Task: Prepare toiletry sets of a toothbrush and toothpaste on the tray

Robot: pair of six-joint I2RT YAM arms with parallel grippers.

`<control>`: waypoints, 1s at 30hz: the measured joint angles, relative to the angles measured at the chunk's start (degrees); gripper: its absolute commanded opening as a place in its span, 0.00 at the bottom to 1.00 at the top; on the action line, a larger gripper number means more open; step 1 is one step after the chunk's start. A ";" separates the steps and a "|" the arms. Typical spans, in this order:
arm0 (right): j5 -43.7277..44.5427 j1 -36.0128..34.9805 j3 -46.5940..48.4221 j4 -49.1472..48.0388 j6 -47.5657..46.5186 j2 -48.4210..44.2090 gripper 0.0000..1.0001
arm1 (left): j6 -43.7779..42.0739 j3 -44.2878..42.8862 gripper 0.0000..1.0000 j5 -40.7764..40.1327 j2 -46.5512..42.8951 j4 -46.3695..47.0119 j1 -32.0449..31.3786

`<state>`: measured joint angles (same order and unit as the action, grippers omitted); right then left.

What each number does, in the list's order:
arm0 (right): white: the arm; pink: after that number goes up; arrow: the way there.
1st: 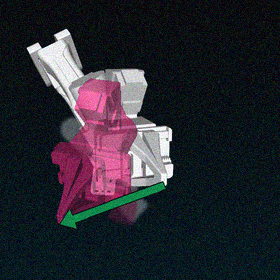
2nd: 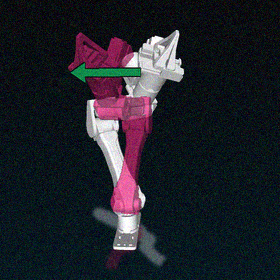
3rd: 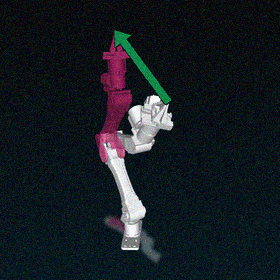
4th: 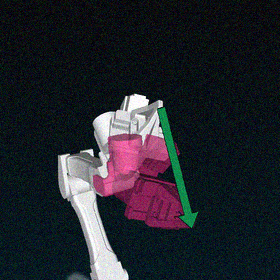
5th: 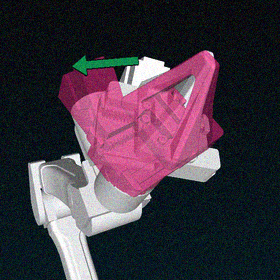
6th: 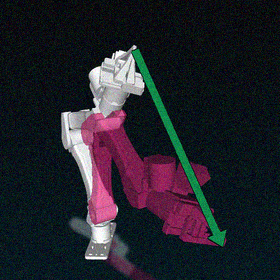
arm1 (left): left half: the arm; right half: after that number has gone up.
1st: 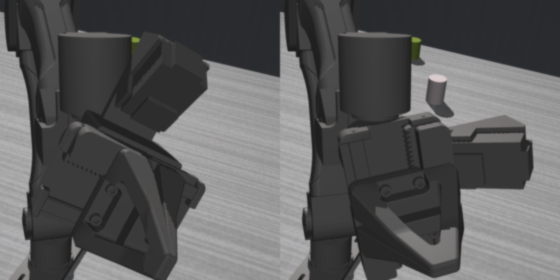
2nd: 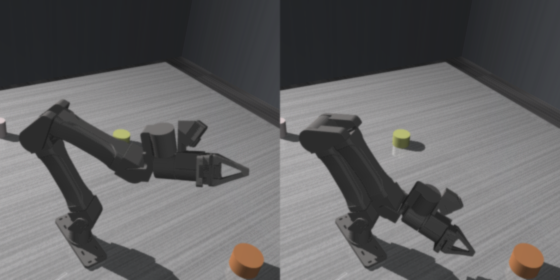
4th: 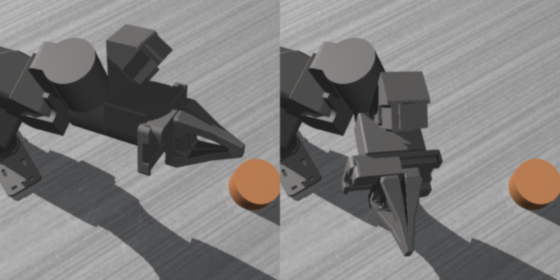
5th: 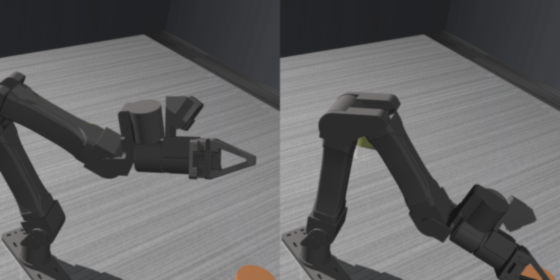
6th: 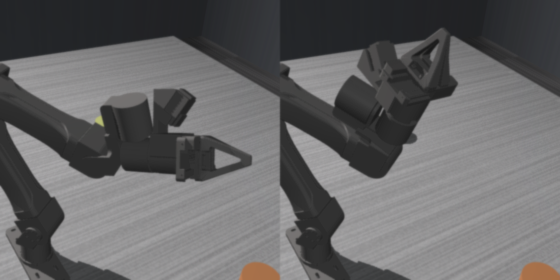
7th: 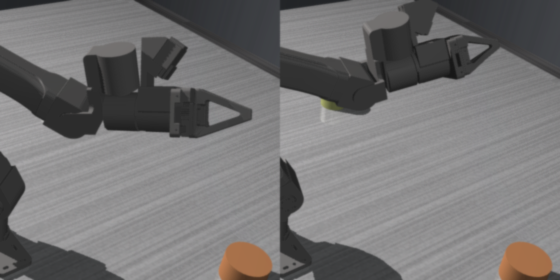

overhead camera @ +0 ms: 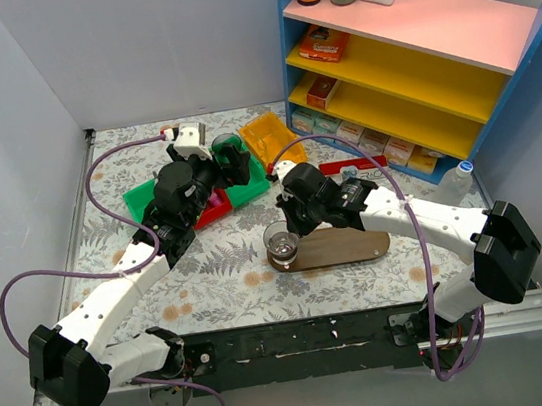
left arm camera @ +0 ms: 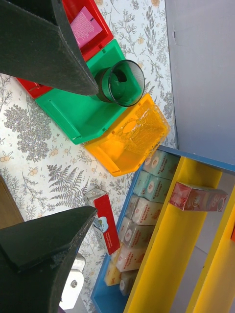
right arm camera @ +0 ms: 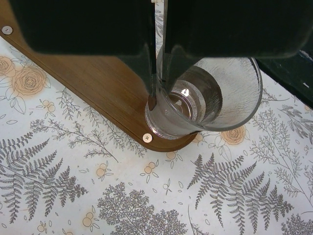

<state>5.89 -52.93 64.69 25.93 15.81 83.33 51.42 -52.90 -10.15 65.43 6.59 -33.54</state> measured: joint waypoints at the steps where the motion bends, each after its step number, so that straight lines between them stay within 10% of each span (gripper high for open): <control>1: 0.02 0.00 0.00 0.00 0.11 0.00 0.01 | 0.00 0.00 0.98 0.00 0.00 0.00 0.00; 30: 0.87 -0.02 0.00 -0.02 0.79 0.00 0.35 | 0.02 0.00 0.98 0.02 0.70 0.00 0.00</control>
<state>6.76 -52.95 64.69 25.91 16.60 83.33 51.44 -52.90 -10.13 66.13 6.59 -33.54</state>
